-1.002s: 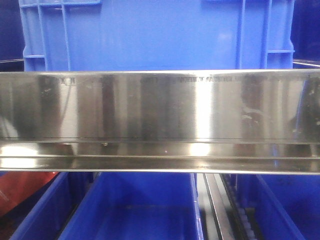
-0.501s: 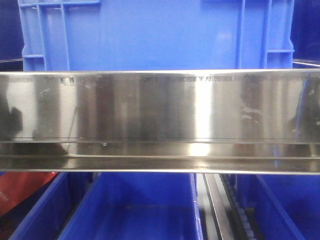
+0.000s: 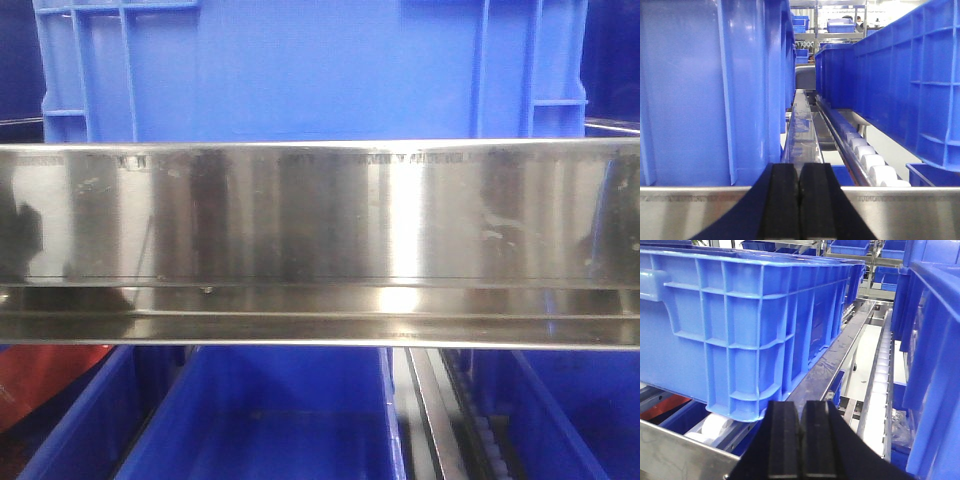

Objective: Place valve from conveyor to right shelf box

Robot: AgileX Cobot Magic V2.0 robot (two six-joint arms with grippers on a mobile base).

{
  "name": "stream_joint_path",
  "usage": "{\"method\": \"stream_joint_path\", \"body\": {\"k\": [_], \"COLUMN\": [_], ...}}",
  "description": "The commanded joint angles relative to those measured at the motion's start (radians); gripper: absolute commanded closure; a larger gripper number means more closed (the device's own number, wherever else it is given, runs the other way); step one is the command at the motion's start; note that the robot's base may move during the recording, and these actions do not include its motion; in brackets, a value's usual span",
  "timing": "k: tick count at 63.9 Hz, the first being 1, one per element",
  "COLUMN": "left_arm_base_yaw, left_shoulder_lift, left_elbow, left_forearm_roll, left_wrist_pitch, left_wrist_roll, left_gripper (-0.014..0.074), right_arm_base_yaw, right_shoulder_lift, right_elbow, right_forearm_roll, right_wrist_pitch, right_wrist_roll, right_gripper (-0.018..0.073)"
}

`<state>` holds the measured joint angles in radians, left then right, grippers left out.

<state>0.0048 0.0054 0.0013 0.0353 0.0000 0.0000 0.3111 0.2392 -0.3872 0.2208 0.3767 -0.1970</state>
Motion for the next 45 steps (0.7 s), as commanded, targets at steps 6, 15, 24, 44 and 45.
{"method": "stream_joint_path", "body": {"k": [6,15,24,44,45], "left_arm_base_yaw": [0.002,0.002,0.002,0.002,0.002], "left_shoulder_lift": [-0.005,-0.005,-0.005,-0.005,-0.005], "left_elbow": [-0.001,-0.001,-0.001,-0.001,-0.001], "left_forearm_roll": [-0.006,-0.006,-0.006,-0.006,-0.006], "left_wrist_pitch": [-0.018,-0.018,-0.018,-0.018,-0.018], "left_wrist_roll": [-0.012,-0.012,-0.012,-0.012,-0.012], "left_gripper": [0.0707,0.0707,0.0707,0.0707,0.0707], "right_arm_base_yaw": [-0.002,-0.002,-0.002,-0.126,-0.139], "right_shoulder_lift": [-0.005,-0.005,-0.005,-0.015,-0.018], "right_elbow": [0.003,0.003,0.005,0.049,0.06], "right_forearm_roll": [-0.003,-0.003,-0.003,-0.015,-0.015], "right_wrist_pitch": [-0.024,-0.024,-0.025,-0.136,-0.142], "right_wrist_roll": [-0.008,-0.008,-0.008,-0.006,-0.006], "right_gripper": [0.0722,0.0722,0.0722,0.0722,0.0722]}}
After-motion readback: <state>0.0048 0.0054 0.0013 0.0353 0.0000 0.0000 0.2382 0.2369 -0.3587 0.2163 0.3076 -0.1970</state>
